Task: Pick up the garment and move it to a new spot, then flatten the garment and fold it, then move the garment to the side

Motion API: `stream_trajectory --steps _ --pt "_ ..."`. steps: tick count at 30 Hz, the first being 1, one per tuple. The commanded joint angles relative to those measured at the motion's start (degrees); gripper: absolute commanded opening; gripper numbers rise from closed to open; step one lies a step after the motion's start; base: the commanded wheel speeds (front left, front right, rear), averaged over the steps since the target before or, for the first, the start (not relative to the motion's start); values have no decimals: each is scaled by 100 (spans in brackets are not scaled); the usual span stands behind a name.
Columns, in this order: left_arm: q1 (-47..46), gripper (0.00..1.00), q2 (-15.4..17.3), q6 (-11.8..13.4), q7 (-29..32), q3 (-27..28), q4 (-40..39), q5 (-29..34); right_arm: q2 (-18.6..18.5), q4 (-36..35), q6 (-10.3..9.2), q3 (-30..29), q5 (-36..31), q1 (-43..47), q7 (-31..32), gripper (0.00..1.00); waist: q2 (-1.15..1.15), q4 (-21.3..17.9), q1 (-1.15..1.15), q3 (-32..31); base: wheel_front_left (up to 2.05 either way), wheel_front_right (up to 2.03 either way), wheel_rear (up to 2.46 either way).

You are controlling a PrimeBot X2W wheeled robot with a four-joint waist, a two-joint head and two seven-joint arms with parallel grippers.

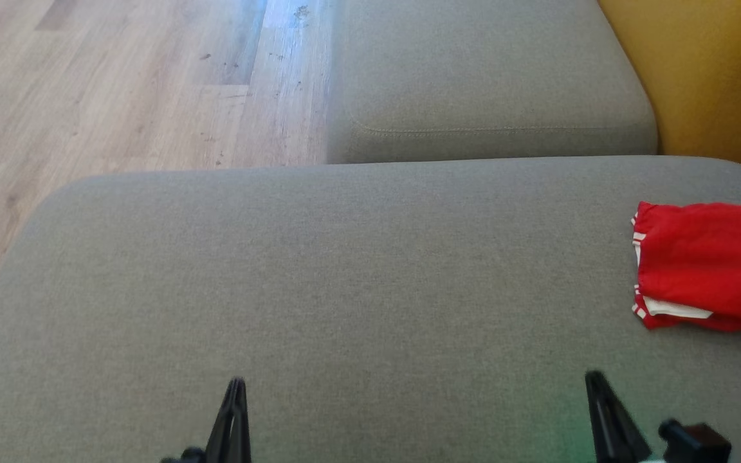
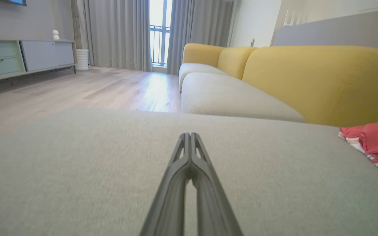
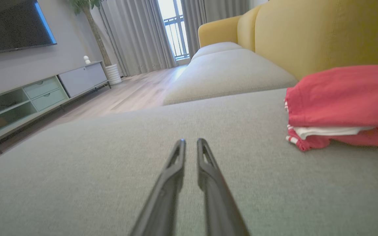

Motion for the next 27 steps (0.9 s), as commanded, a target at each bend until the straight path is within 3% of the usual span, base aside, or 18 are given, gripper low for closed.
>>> stream_trajectory --steps 1,27 --pt "-5 0 -1 -5 3 4 -27 -40 0 -23 0 -2 40 -9 6 0 0 -2 0 4 0 0 0" --pt "-371 0 95 -298 344 370 118 -1869 -59 -13 -1 -176 1827 -394 396 0 0 -88 0 163 0 0 0"
